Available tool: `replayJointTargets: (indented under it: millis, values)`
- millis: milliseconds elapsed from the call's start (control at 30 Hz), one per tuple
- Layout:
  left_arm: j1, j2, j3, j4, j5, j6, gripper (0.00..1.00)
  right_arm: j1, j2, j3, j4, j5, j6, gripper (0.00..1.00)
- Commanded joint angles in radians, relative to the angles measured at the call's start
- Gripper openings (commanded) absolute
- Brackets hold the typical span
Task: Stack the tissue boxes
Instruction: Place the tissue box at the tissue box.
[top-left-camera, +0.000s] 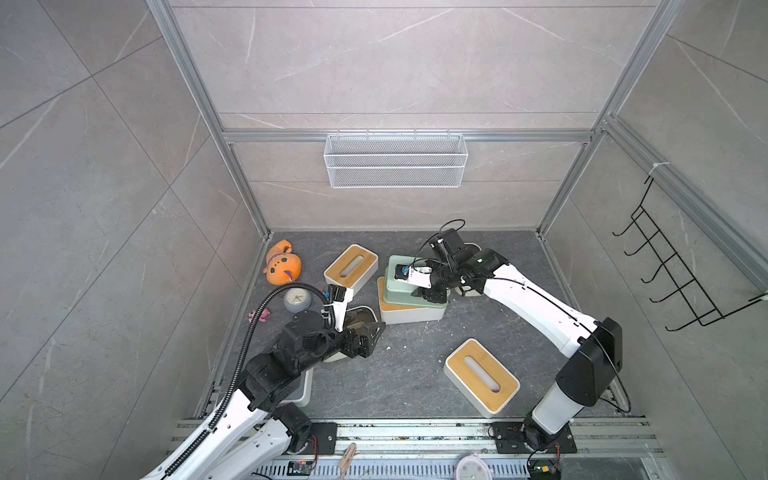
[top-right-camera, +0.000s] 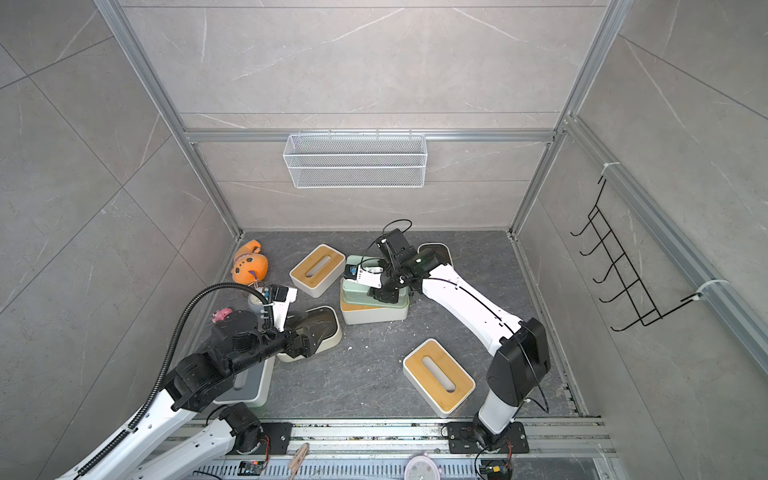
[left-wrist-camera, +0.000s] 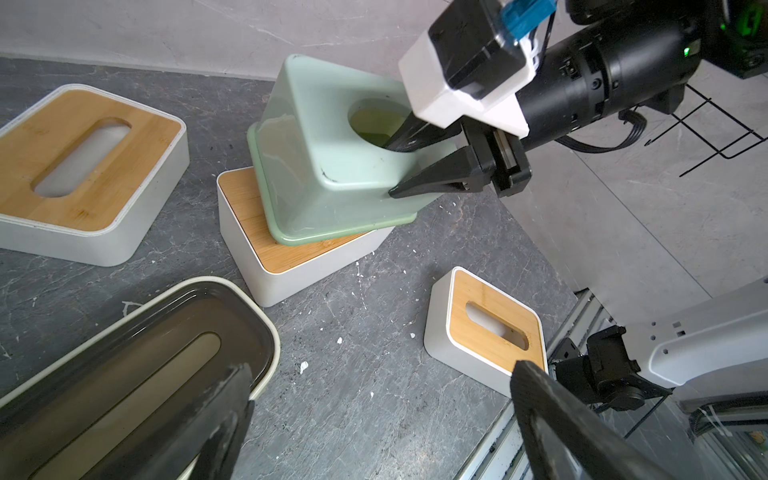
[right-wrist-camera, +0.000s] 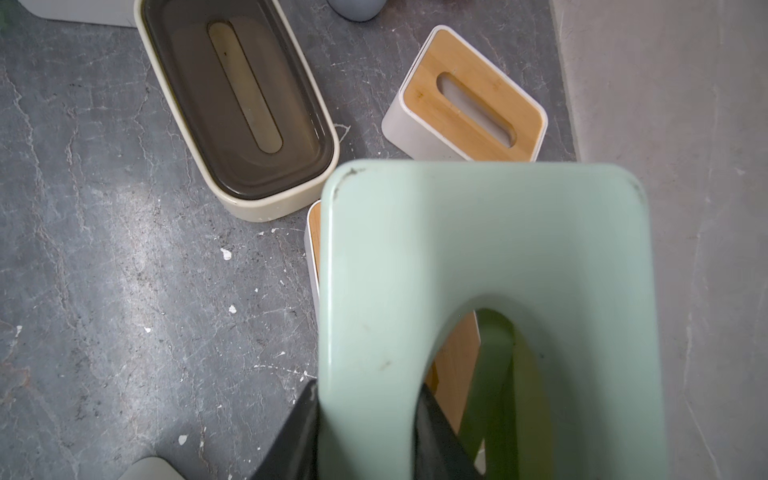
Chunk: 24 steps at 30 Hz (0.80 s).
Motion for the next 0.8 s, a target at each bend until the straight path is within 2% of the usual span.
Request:
replayJointTargets:
  millis: [0, 333, 533, 767]
  values:
    - [-0.003, 0.004, 0.001, 0.021, -0.010, 0.028, 1.00, 0.007, 0.034, 0.043, -0.051, -0.010, -0.046, 0.29]
    - [-0.003, 0.029, 0.000, 0.022, 0.004, 0.021, 1.00, 0.008, 0.063, 0.040, -0.050, 0.002, -0.063, 0.30]
    - [-0.004, 0.026, -0.003, 0.023, 0.009, 0.017, 1.00, 0.008, 0.072, 0.037, -0.028, 0.009, -0.066, 0.35]
    - [-0.003, 0.019, -0.006, 0.024, 0.009, 0.016, 1.00, 0.008, 0.111, 0.078, -0.048, 0.004, -0.089, 0.36]
